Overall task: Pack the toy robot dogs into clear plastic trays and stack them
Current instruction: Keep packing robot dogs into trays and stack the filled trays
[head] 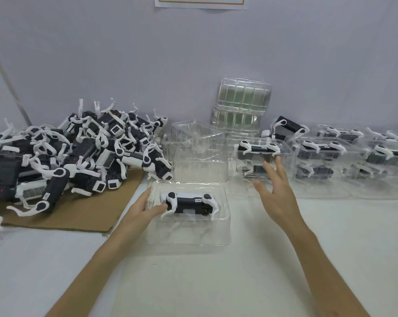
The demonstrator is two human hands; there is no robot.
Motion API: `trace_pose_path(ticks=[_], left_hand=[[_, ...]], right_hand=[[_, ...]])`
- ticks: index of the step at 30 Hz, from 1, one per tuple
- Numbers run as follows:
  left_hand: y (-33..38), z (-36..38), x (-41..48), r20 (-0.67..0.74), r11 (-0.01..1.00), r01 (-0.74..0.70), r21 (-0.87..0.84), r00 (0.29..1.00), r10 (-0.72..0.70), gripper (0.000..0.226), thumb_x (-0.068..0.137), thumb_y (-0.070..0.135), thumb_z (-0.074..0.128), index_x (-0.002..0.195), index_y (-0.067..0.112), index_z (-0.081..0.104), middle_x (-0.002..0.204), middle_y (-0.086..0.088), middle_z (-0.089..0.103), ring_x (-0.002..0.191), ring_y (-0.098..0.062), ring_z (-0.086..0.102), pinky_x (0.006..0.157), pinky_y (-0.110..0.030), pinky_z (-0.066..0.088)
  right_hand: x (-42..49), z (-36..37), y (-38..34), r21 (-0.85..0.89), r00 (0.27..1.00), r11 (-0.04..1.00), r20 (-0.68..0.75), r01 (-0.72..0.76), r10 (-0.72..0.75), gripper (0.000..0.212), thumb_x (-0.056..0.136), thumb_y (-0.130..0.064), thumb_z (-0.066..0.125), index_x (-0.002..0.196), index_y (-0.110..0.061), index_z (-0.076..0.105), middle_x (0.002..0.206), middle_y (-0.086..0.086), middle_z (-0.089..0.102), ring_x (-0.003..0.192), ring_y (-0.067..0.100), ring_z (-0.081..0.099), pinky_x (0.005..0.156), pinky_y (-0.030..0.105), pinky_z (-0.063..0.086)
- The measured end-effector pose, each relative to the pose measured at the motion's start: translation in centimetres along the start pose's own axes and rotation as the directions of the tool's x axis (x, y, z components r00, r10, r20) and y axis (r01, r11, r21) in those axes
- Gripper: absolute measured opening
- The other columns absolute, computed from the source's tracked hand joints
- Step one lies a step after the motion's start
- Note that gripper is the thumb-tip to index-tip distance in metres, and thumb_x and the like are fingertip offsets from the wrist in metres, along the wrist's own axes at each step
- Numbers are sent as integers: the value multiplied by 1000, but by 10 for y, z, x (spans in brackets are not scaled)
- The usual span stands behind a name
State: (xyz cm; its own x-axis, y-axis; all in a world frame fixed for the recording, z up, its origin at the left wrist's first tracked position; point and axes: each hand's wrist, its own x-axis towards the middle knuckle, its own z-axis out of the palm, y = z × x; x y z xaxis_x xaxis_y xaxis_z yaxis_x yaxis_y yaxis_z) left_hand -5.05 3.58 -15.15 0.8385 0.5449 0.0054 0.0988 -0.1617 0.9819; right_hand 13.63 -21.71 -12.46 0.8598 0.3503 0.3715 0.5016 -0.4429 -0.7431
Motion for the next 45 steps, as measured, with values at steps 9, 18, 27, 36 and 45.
trace_pose_path(ticks=[9, 18, 27, 36, 45], left_hand=[[1, 0, -1, 0, 999, 25, 42, 1000, -25, 66, 86, 42, 72, 146, 38, 45, 140, 23, 54, 134, -1, 44, 117, -35, 30], [0, 5, 2, -48, 998, 60, 26, 997, -59, 49, 97, 43, 55, 145, 35, 45, 138, 27, 46, 132, 0, 40, 102, -23, 27], [7, 6, -1, -132, 997, 67, -37, 989, -71, 28, 102, 44, 42, 99, 29, 66, 105, 11, 67, 100, -4, 60, 81, -21, 40], [6, 4, 2, -183, 997, 47, -53, 982, -56, 33, 104, 33, 42, 96, 20, 71, 95, 2, 73, 71, -9, 68, 71, -24, 45], [5, -11, 6, -368, 975, 37, -219, 922, -118, 26, 101, 24, 42, 94, 22, 68, 98, 0, 71, 77, -18, 67, 67, -31, 46]], right_hand=[[13, -5, 13, -10, 997, 1000, 73, -5, 6, 64, 101, -30, 54, 157, -27, 24, 162, -25, -14, 152, 6, 8, 118, 40, 23], [-25, 16, -35, 105, 943, 940, 38, 324, -330, 51, 88, -51, 68, 133, -34, 53, 154, -16, 32, 139, -1, 31, 115, 28, 24], [-49, 42, -50, -159, 746, 792, 484, 589, -457, 38, 91, -33, 67, 127, -42, 62, 147, -26, 45, 145, -1, 25, 115, 21, 9], [-47, 44, -48, -264, 795, 796, 465, 544, -390, 33, 90, -45, 66, 122, -49, 63, 153, -21, 40, 148, 12, 24, 109, 23, 15], [-44, 18, -68, -69, 798, 806, 217, 587, -562, 26, 88, -31, 73, 114, -29, 72, 139, -15, 58, 143, 17, 40, 106, 34, 33]])
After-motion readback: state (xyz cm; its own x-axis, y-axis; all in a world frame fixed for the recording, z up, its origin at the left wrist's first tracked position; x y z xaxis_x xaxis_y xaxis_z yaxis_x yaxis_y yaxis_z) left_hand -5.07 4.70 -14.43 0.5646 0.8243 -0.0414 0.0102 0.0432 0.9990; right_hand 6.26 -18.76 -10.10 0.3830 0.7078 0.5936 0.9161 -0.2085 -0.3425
